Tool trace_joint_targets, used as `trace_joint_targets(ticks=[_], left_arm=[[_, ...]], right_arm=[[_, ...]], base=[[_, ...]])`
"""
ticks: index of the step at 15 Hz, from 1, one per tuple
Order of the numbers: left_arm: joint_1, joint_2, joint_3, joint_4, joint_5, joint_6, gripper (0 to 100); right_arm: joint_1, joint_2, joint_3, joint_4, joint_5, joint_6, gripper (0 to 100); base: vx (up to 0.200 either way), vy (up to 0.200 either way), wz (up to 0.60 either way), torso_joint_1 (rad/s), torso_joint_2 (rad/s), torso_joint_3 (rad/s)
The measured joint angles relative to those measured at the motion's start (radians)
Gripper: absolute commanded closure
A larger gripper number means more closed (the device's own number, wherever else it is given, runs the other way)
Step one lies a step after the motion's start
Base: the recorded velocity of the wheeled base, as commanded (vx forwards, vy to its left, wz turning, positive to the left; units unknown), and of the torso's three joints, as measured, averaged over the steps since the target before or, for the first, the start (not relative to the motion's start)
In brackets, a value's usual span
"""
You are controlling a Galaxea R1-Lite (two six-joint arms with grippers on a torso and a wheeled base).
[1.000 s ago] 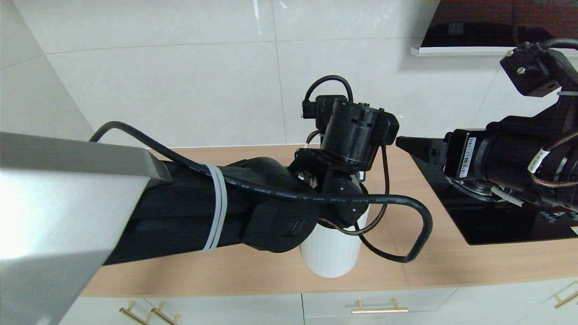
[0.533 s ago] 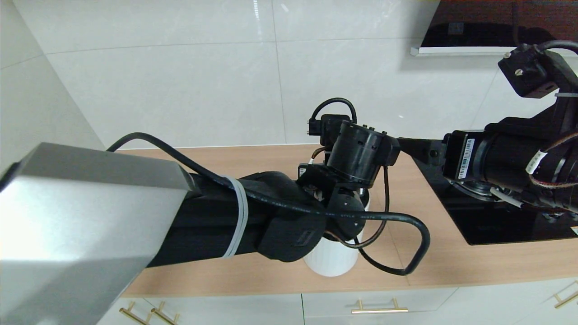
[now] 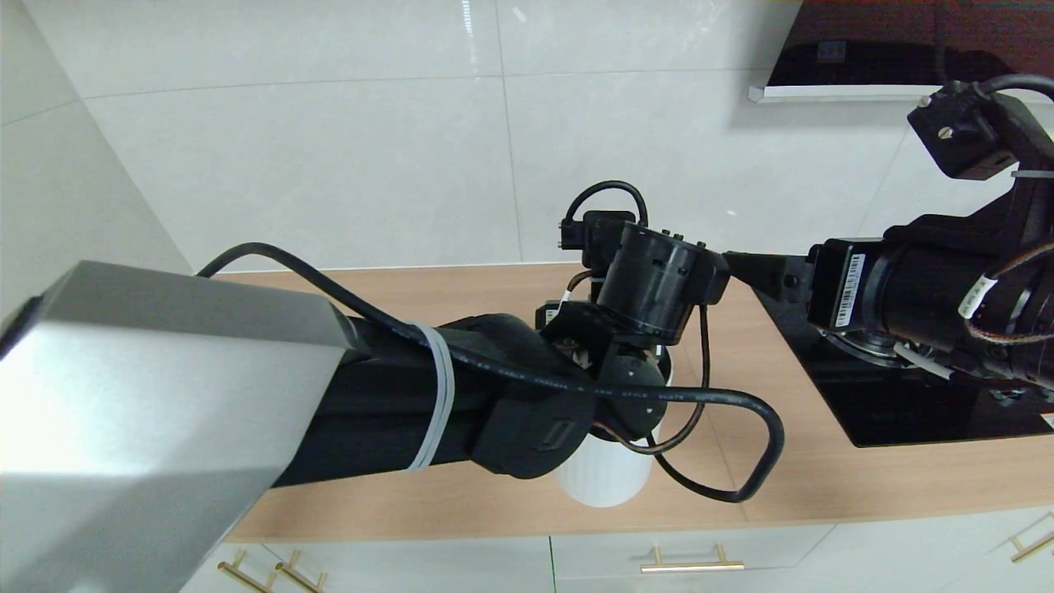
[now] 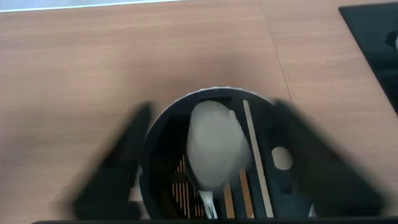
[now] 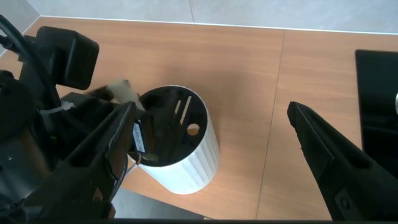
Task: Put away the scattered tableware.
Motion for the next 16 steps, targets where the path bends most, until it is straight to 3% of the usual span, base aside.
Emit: trace_joint_targets(ticks=[5, 8, 12, 16], left_arm=[[-0.003, -0.084, 0.014, 0.000, -0.004, -0.026, 0], [0.000, -0.244, 0.095, -0.001, -0.035, -0.030, 0], [0.049, -0.616, 0.322, -0.011, -0.195, -0.021, 0], [0.229, -1.016, 0.639, -0.011, -0.379, 0.023, 0]], right_arm=[[-0.003, -0.003, 0.000, -0.001, 0.000, 0.000, 0], [-0.050, -0.018, -0.001, 0.001, 0.000, 0.000, 0], [-0.105, -0.148, 0.136, 0.004, 0.000, 0.003, 0], [-0.153, -0.380, 0.314, 0.016, -0.002, -0.001, 0]], base=[[0.000, 0.000, 0.00, 0.000, 0.00, 0.000], [0.000, 0.000, 0.00, 0.000, 0.00, 0.000], [0.000, 0.000, 0.00, 0.000, 0.00, 0.000], [0.000, 0.000, 0.00, 0.000, 0.00, 0.000]])
